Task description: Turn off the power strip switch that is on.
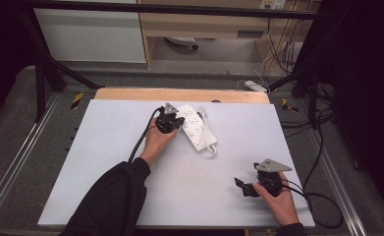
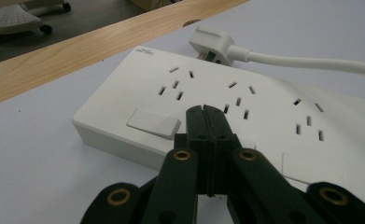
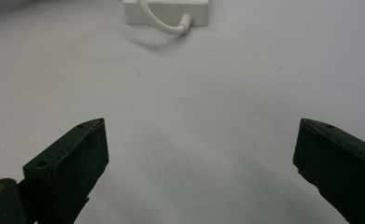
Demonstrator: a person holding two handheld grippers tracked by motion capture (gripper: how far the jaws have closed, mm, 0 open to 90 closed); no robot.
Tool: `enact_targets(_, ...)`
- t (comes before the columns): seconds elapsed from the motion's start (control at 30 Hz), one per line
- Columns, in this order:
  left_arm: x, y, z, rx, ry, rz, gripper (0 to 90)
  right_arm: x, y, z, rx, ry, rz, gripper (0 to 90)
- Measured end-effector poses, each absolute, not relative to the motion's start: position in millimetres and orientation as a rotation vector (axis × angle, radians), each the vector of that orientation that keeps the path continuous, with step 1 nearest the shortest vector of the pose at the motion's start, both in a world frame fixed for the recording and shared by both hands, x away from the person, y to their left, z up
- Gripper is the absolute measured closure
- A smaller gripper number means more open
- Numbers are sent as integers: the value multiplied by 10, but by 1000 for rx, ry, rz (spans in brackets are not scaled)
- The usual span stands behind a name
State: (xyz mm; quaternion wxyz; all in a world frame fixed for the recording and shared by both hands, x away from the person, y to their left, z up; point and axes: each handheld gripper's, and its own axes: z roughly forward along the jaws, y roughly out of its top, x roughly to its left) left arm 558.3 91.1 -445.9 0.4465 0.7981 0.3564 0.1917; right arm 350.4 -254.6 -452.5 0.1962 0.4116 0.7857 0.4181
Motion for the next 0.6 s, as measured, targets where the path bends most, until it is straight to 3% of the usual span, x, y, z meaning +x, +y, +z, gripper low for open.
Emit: enact_targets(0.6, 5551, 856, -4453, 1991, 856, 471, 900, 3506, -2545, -4528, 1150, 2203, 1170, 38)
